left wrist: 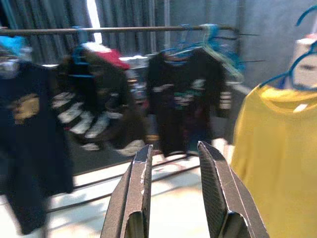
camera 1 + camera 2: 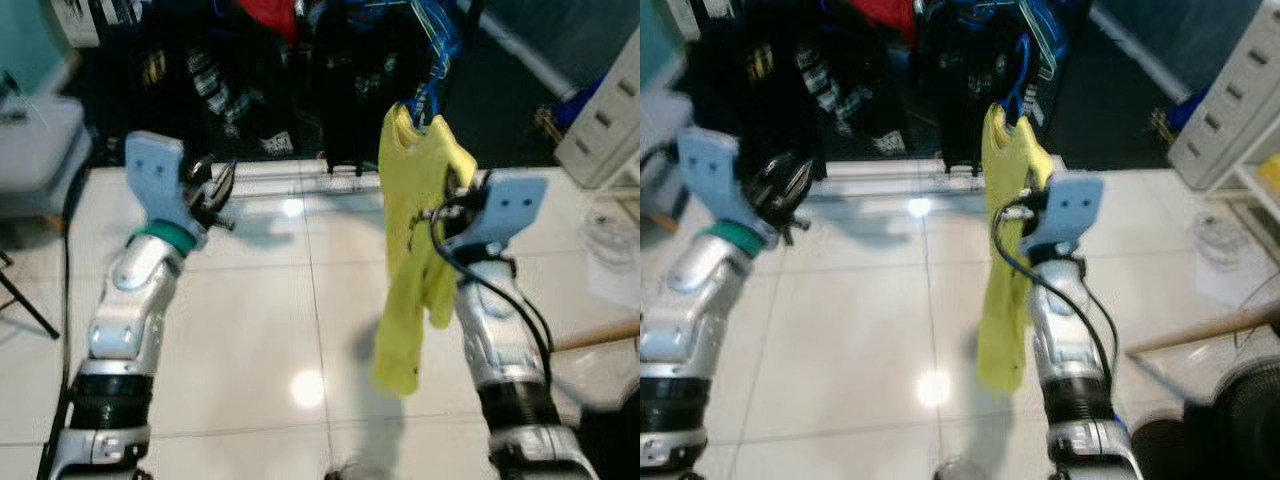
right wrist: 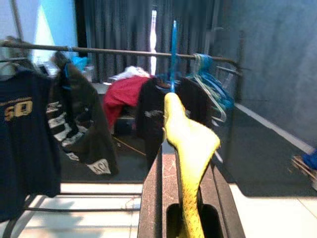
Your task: Hang hanger
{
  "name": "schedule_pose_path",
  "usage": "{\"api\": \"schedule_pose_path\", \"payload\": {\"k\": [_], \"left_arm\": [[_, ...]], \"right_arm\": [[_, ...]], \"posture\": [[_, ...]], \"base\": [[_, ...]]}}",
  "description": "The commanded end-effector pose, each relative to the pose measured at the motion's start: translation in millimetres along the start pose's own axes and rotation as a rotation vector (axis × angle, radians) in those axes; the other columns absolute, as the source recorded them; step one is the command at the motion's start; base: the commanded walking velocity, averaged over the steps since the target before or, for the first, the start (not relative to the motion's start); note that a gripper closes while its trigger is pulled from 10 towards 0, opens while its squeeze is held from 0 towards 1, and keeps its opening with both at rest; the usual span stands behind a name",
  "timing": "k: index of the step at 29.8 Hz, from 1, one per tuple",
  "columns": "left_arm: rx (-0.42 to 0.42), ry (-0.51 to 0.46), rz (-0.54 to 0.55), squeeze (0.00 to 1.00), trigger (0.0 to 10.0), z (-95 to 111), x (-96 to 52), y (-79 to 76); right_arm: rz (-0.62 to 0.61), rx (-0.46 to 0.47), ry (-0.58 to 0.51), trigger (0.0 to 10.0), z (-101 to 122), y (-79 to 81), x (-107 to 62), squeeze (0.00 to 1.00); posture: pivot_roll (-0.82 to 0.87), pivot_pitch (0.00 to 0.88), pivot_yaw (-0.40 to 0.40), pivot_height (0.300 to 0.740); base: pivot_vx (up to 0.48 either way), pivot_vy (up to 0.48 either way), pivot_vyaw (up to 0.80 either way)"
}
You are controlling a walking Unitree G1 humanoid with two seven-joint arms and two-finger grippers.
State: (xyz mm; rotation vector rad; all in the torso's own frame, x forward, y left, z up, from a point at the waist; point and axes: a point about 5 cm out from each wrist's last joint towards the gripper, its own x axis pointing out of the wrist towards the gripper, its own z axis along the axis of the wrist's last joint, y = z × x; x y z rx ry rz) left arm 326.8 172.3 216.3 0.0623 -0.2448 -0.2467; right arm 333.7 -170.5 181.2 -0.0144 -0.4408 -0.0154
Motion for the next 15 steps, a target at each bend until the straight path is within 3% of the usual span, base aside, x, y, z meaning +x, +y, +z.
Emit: {"api": "schedule_pose_path", "payload": {"k": [1, 8, 15], "left_arm": [[0.03, 0.034, -0.018, 0.0, 10.0, -10.3, -6.7, -2.7], [0.052, 0.065, -0.091, 0.0, 10.0, -24.2, -12.1, -23.8], [0.045, 0.055, -0.108, 0.0, 10.0, -24.1, -8.6, -30.2]], "right_arm": [[0.012, -0.004, -0.046, 10.0, 6.9, 3.8, 0.7, 0.0], [-0.018, -0.023, -0.06, 10.0, 10.9, -5.9, 2.8, 0.0], [-0.017, -0.019, -0.059, 10.0, 10.4, -4.4, 4.3, 0.0]], "posture": [[-0.01, 0.002, 0.02, 0.74], [-0.01, 0.0, 0.025, 0.74], [-0.02, 0.0, 0.025, 0.74]], "base": [[0.48, 0.0, 0.0], [0.48, 0.0, 0.0], [0.477, 0.0, 0.0]]}}
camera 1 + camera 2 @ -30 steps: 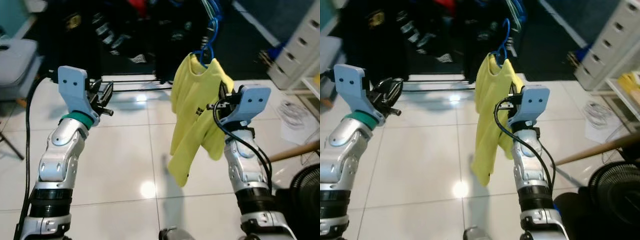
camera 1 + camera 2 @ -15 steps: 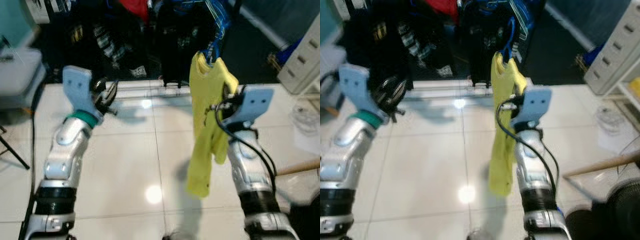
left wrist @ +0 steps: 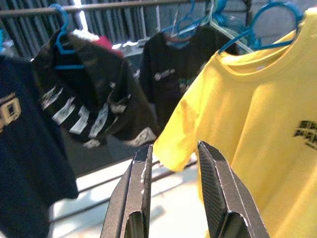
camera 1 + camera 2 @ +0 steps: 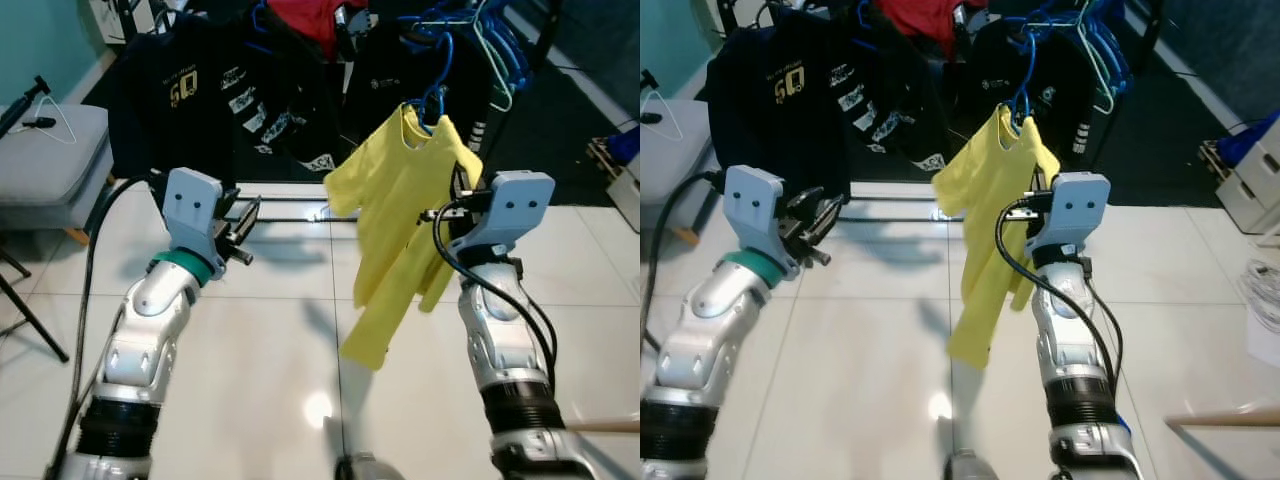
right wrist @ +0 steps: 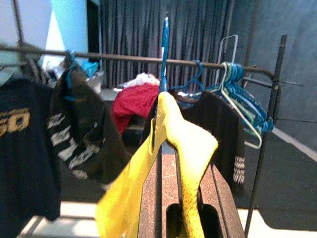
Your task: Hang hanger
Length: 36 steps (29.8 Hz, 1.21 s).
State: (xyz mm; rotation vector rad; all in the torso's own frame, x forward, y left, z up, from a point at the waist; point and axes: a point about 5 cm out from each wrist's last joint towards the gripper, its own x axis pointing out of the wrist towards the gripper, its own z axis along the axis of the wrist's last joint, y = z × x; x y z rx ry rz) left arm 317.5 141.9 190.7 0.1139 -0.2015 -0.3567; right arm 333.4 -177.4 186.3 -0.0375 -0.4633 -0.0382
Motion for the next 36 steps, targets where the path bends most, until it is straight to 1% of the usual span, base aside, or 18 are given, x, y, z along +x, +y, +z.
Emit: {"api": "schedule_pose_path", "payload": {"k": [1, 11, 23, 28, 29, 33, 35, 36], "left_arm": [[0.012, 0.012, 0.009, 0.0, 10.0, -2.7, -1.8, 3.5], [0.011, 0.006, 0.021, 0.0, 10.0, -2.2, -0.7, 5.9], [0.01, -0.006, 0.023, 0.0, 10.0, -0.3, -0.1, 5.1], [0.009, -0.008, 0.021, 0.0, 10.0, 0.4, 0.5, 4.7], [0.009, -0.008, 0.021, 0.0, 10.0, 0.5, 0.8, 5.1], [0.009, -0.009, 0.021, 0.0, 10.0, 0.6, 0.9, 5.2], [0.012, -0.007, 0.021, 0.0, 10.0, 0.4, 0.8, 5.5], [0.012, -0.007, 0.021, 0.0, 10.0, 0.4, 0.8, 5.5]], "right_arm": [[0.0, 0.009, -0.036, 10.0, 5.8, 2.4, 2.4, 0.0], [0.008, 0.013, -0.035, 10.0, 5.0, 4.9, 1.2, 0.0], [0.002, -0.006, -0.057, 10.0, 9.6, 2.0, 2.7, 0.0], [-0.007, -0.016, -0.074, 10.0, 13.6, -2.9, 4.8, 0.0], [-0.011, -0.027, -0.075, 10.0, 13.9, -6.7, 3.6, 0.0], [-0.011, -0.029, -0.074, 10.0, 13.7, -7.5, 3.2, 0.0], [-0.064, -0.07, -0.077, 10.0, 14.7, -21.3, 2.2, 0.0], [-0.064, -0.07, -0.077, 10.0, 14.7, -21.3, 2.2, 0.0]], "posture": [[-0.02, 0.0, 0.025, 0.74], [-0.02, 0.0, 0.027, 0.74], [-0.02, 0.0, 0.027, 0.74], [-0.02, 0.0, 0.028, 0.74], [-0.02, 0.0, 0.029, 0.74], [-0.02, 0.0, 0.029, 0.74], [-0.02, 0.0, 0.031, 0.74], [-0.02, 0.0, 0.031, 0.74]], "base": [[0.48, 0.0, 0.0], [0.48, 0.0, 0.0], [0.48, 0.0, 0.0], [0.48, 0.0, 0.0], [0.48, 0.0, 0.0], [0.48, 0.0, 0.0], [0.48, 0.0, 0.0], [0.48, 0.0, 0.0]]}}
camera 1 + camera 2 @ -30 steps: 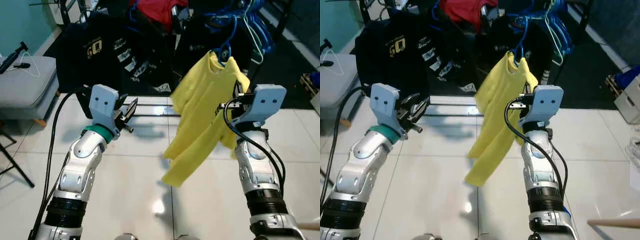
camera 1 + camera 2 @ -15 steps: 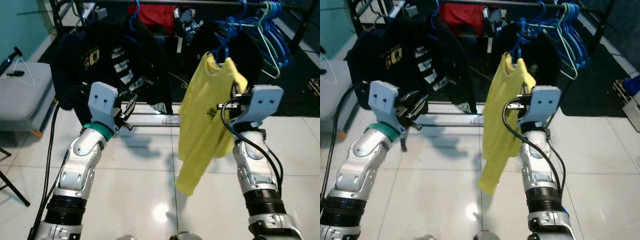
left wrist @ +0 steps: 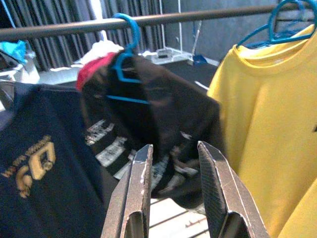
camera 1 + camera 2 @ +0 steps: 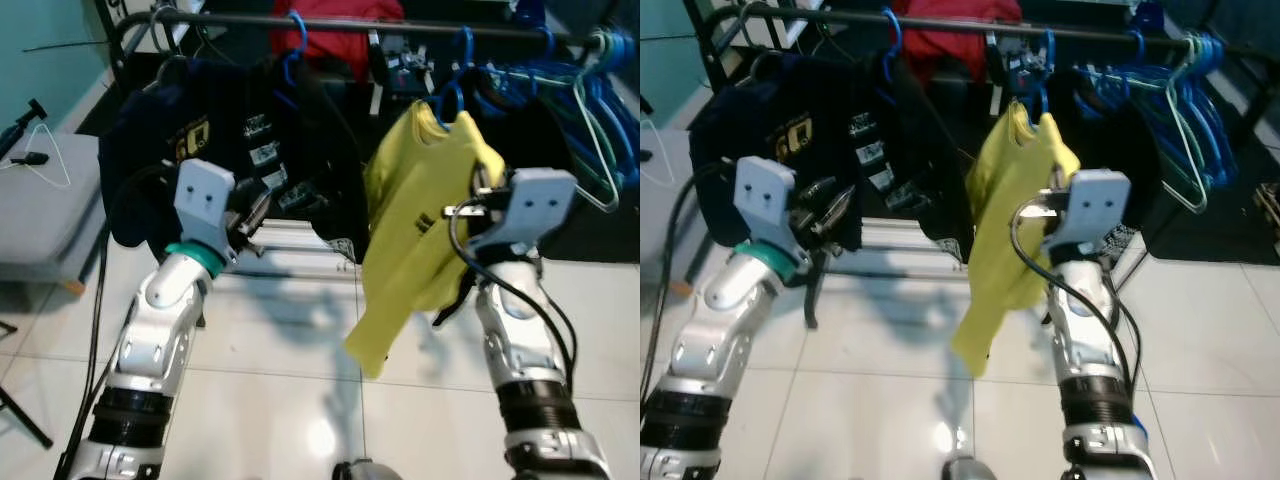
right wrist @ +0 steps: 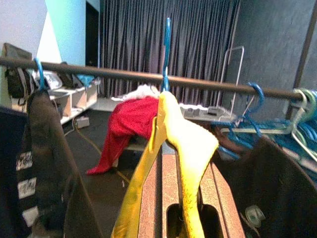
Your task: Hang hanger
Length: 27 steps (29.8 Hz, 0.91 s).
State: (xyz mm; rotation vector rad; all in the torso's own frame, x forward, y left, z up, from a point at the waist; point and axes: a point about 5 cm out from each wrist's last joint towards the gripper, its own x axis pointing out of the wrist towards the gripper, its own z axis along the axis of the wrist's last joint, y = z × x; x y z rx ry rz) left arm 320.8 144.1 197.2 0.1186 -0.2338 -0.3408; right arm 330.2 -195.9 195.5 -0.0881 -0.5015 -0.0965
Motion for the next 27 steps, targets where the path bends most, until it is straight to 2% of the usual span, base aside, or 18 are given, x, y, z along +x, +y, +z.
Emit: {"api": "schedule_pose_path", "payload": {"k": [1, 4, 5, 13, 15, 16, 19, 24, 27], "left_arm": [[0.001, 0.023, 0.003, 0.0, 10.0, -5.0, -2.7, 1.6], [0.002, 0.023, 0.001, 0.0, 10.0, -5.0, -2.5, 1.4], [0.003, 0.023, -0.003, 0.0, 10.0, -4.7, -2.1, 1.2], [-0.002, 0.031, -0.008, 0.0, 10.0, -5.1, -1.5, 0.8], [-0.005, 0.041, -0.012, 0.0, 10.0, -6.0, -1.6, 0.4], [-0.008, 0.055, -0.02, 0.0, 10.0, -8.0, -4.3, 1.9], [-0.004, 0.057, -0.015, 0.0, 10.0, -8.1, -5.4, 4.6], [0.0, 0.058, -0.015, 0.0, 10.0, -8.4, -5.9, 4.8], [0.001, 0.059, -0.016, 0.0, 10.0, -8.6, -6.1, 5.0]], "right_arm": [[-0.05, -0.028, -0.042, 10.0, 6.8, -10.8, 1.5, 0.0], [-0.089, -0.046, -0.047, 10.0, 8.3, -19.9, 2.6, 0.0], [-0.142, -0.067, -0.053, 10.0, 10.2, -32.4, 4.6, 0.0], [-0.181, -0.073, -0.033, 10.0, 6.8, -43.9, 3.3, 0.0], [-0.182, -0.072, -0.02, 10.0, 4.5, -45.1, 2.0, 0.0], [-0.141, -0.048, 0.026, 10.0, -5.6, -38.2, -3.3, 0.0], [-0.118, -0.034, 0.072, 10.0, -17.3, -31.0, -12.2, 0.0], [-0.132, -0.027, 0.122, 10.0, -29.8, -28.0, -29.0, 0.0], [-0.137, -0.022, 0.135, 10.0, -32.4, -27.8, -32.3, 0.0]], "posture": [[-0.02, 0.001, 0.034, 0.74], [-0.02, 0.003, 0.036, 0.74], [-0.02, 0.003, 0.038, 0.74], [-0.02, 0.007, 0.039, 0.74], [-0.02, 0.007, 0.039, 0.74], [-0.02, 0.009, 0.041, 0.74], [-0.01, 0.011, 0.038, 0.74], [-0.02, 0.014, 0.037, 0.74], [-0.02, 0.015, 0.036, 0.74]], "base": [[0.48, 0.0, 0.0], [0.48, 0.0, 0.0], [0.48, 0.0, 0.0], [0.468, 0.0, 0.0], [0.354, 0.0, 0.0], [0.0, 0.0, 0.0], [0.0, 0.0, 0.0], [0.0, 0.0, 0.0], [0.0, 0.0, 0.0]]}}
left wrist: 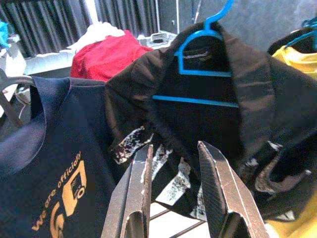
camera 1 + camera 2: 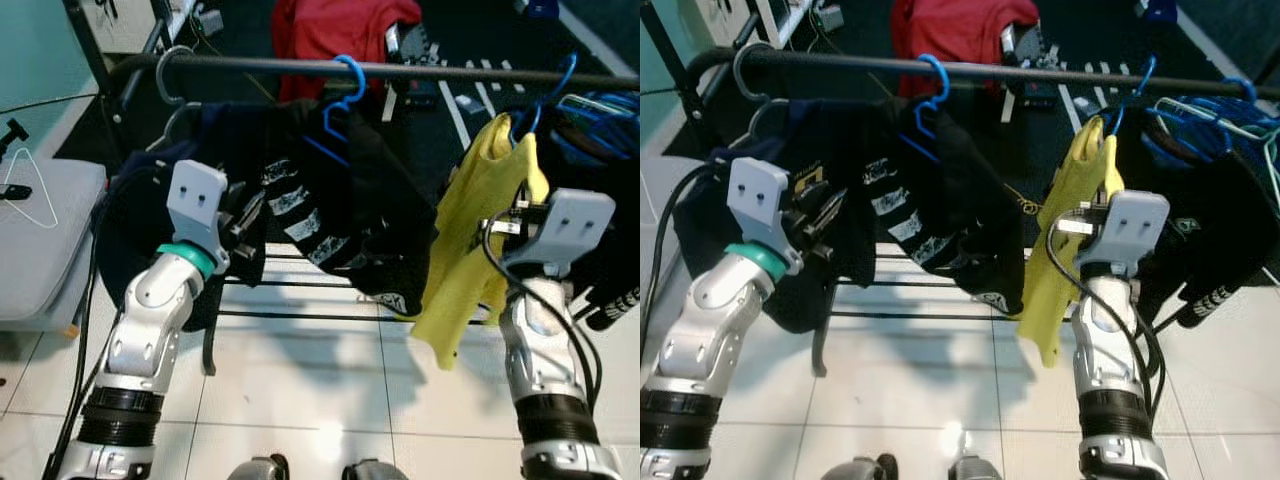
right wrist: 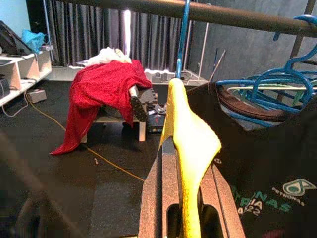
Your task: Hang hanger
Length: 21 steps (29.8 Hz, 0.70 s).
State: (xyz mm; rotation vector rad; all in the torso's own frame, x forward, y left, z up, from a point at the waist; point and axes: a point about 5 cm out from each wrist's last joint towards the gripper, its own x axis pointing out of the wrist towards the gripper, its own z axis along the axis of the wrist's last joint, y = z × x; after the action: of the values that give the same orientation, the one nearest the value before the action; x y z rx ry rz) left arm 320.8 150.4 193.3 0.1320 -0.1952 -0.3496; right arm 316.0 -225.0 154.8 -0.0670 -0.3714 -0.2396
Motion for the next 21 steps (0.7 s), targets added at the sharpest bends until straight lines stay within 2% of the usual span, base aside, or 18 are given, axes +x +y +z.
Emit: {"api": "schedule_pose_path", "payload": {"k": [1, 6, 7, 9, 10, 11, 13, 14, 15, 19, 20, 21], "left_arm": [[-0.005, 0.019, -0.004, 0.0, 10.0, -4.5, -3.0, -0.1], [-0.003, 0.019, -0.003, 0.0, 10.0, -4.4, -2.9, 0.3], [-0.003, 0.02, -0.003, 0.0, 10.0, -4.4, -2.8, 0.7], [-0.003, 0.02, -0.003, 0.0, 10.0, -4.4, -2.8, 0.7], [-0.002, 0.021, -0.004, 0.0, 10.0, -4.6, -2.6, 0.8], [-0.002, 0.021, -0.004, 0.0, 10.0, -4.6, -2.6, 0.8], [-0.002, 0.022, -0.005, 0.0, 10.0, -5.2, -2.3, 0.8], [-0.002, 0.022, -0.005, 0.0, 10.0, -5.2, -2.3, 0.8], [-0.003, 0.024, -0.005, 0.0, 10.0, -5.8, -2.4, 0.8], [-0.003, 0.025, -0.005, 0.0, 10.0, -6.3, -2.6, 0.9], [-0.004, 0.028, -0.006, 0.0, 10.0, -7.0, -3.0, 1.1], [-0.004, 0.028, -0.006, 0.0, 10.0, -7.0, -3.0, 1.1]], "right_arm": [[-0.003, -0.004, 0.009, 10.0, -3.1, -0.2, -4.8, 0.0], [-0.023, -0.012, 0.035, 10.0, -8.9, -3.2, -9.3, 0.0], [-0.04, -0.014, 0.054, 10.0, -13.4, -6.1, -12.9, 0.35], [-0.04, -0.014, 0.054, 10.0, -13.4, -6.1, -12.9, 0.35], [-0.18, -0.07, 0.097, 10.0, -19.3, -24.4, -15.9, 1.0], [-0.18, -0.07, 0.097, 10.0, -19.3, -24.4, -15.9, 1.0], [-0.422, -0.194, 0.138, 10.0, -20.8, -56.8, -20.1, 1.0], [-0.422, -0.194, 0.138, 10.0, -20.8, -56.8, -20.1, 1.0], [-0.501, -0.228, 0.148, 10.0, -19.4, -67.9, -21.5, 0.0], [-0.54, -0.238, 0.156, 10.0, -18.1, -73.6, -22.4, 0.0], [-0.596, -0.252, 0.177, 10.0, -18.2, -83.2, -26.9, 0.0], [-0.596, -0.252, 0.177, 10.0, -18.2, -83.2, -26.9, 0.0]], "posture": [[-0.02, 0.016, 0.037, 0.74], [-0.02, 0.018, 0.039, 0.74], [-0.02, 0.018, 0.039, 0.74], [-0.02, 0.018, 0.039, 0.74], [-0.02, 0.017, 0.039, 0.74], [-0.02, 0.017, 0.039, 0.74], [-0.02, 0.014, 0.038, 0.74], [-0.02, 0.014, 0.038, 0.74], [-0.02, 0.012, 0.039, 0.74], [-0.02, 0.011, 0.041, 0.74], [-0.03, 0.014, 0.05, 0.74], [-0.03, 0.014, 0.05, 0.74]], "base": [[0.0, 0.0, 0.0], [0.0, 0.0, 0.0], [0.0, 0.0, 0.0], [0.0, 0.0, 0.0], [0.0, 0.0, 0.0], [0.0, 0.0, 0.0], [0.0, 0.0, 0.0], [0.0, 0.0, 0.0], [0.0, 0.0, 0.0], [0.0, 0.0, 0.0], [0.0, 0.0, 0.0], [0.0, 0.0, 0.0]]}}
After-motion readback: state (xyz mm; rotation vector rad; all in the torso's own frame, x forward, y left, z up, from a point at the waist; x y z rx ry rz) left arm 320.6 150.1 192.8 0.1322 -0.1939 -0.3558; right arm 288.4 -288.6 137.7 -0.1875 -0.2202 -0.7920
